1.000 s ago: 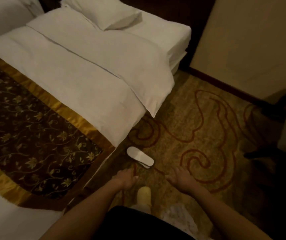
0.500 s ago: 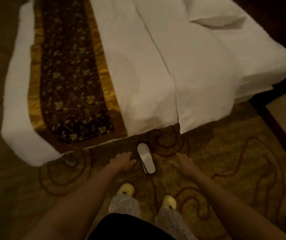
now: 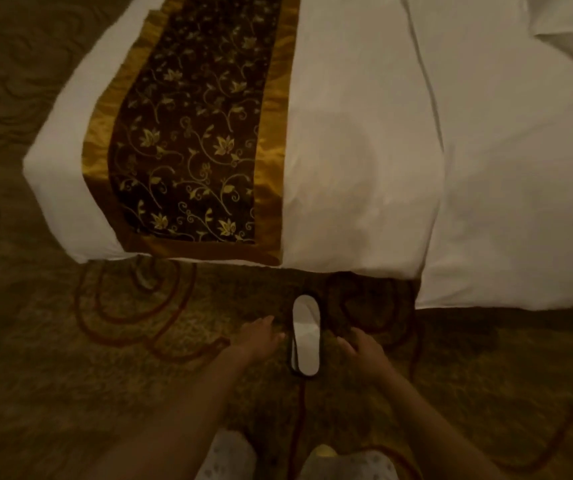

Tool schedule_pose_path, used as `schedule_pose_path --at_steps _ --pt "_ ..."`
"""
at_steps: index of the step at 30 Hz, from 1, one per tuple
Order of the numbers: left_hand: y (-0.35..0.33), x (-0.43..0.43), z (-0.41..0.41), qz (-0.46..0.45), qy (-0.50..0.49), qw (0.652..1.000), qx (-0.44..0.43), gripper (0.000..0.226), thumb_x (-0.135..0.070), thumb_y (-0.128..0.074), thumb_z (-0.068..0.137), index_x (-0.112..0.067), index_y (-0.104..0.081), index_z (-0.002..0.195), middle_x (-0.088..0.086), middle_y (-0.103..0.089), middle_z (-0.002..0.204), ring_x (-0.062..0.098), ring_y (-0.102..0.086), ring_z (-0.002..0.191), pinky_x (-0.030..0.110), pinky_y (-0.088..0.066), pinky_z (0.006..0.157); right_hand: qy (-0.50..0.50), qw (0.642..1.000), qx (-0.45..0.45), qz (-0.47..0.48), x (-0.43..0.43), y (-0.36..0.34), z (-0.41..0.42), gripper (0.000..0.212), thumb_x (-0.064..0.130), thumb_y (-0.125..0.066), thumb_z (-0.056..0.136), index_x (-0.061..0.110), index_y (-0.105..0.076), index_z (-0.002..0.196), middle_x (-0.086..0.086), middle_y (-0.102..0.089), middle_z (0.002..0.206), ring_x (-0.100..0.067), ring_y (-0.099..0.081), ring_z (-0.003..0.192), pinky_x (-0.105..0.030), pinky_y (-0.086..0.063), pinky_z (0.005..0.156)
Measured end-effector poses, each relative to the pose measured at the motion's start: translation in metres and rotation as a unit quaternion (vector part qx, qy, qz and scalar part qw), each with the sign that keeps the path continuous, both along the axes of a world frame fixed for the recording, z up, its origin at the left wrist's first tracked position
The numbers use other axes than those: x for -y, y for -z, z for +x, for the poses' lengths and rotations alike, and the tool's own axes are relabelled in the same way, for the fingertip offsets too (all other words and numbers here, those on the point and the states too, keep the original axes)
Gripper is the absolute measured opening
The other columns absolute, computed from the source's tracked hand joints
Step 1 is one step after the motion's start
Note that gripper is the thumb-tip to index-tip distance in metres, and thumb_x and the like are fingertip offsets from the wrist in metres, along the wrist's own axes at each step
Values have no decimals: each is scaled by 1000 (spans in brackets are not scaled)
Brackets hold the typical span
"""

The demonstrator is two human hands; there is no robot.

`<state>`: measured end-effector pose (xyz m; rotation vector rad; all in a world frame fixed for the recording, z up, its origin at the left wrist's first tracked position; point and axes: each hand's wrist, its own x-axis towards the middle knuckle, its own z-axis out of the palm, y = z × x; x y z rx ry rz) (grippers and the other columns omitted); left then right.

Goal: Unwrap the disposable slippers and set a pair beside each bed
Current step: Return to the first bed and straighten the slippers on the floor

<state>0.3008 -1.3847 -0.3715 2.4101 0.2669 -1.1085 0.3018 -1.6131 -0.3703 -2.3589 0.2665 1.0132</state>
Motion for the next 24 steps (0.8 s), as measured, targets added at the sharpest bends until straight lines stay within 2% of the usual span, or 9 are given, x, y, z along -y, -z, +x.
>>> schedule_pose_path --at_steps 4,7,11,14,18,21,24 --pt "116 8 9 9 -18 1000 6 65 -50 -34 94 -16 -20 147 11 -24 155 29 -25 141 42 -22 117 31 999 -15 10 -11 118 16 68 52 -41 92 15 -22 146 -12 -25 154 -31 -28 139 -48 -32 112" --pt "201 14 12 -1 -18 1000 10 59 -44 -36 95 -14 -26 145 13 -31 152 29 -31 138 41 -28 114 48 999 -9 14 -18 205 27 68 53 -39 93 14 -22 146 -12 -25 154 -32 -29 139 -47 -33 111" --pt "301 25 26 -14 -28 999 24 53 -42 -37 96 -17 -33 142 11 -35 149 28 -36 134 38 -30 112 38 999 -5 24 -25 311 44 65 51 -37 94 11 -25 145 -14 -32 150 -31 -36 134 -41 -35 107" --pt "360 40 37 -31 -68 996 44 58 -42 -38 96 -16 -25 146 12 -33 150 29 -35 136 39 -29 112 30 999 7 15 -26 377 49 63 51 -37 94 10 -31 141 -14 -40 145 -30 -43 129 -40 -39 106" --pt "414 60 47 -76 -95 989 84 60 -34 -42 96 -14 -18 147 12 -32 151 29 -35 136 38 -32 112 54 998 13 -43 -29 433 55 71 58 -41 89 8 -34 139 -14 -42 142 -30 -46 124 -40 -42 102" --pt "436 72 47 -61 -132 982 121 61 -28 -44 95 -12 -17 147 12 -31 150 28 -32 137 35 -29 113 63 994 33 -88 -33 454 53 79 61 -49 84 9 -29 139 -12 -36 143 -29 -40 126 -36 -37 101" --pt "449 81 47 -39 -185 972 139 62 -27 -49 92 -13 -19 145 14 -30 147 30 -27 136 34 -26 110 108 989 64 -83 -38 463 54 77 56 -59 79 10 -33 134 -12 -36 138 -30 -42 123 -37 -38 98"
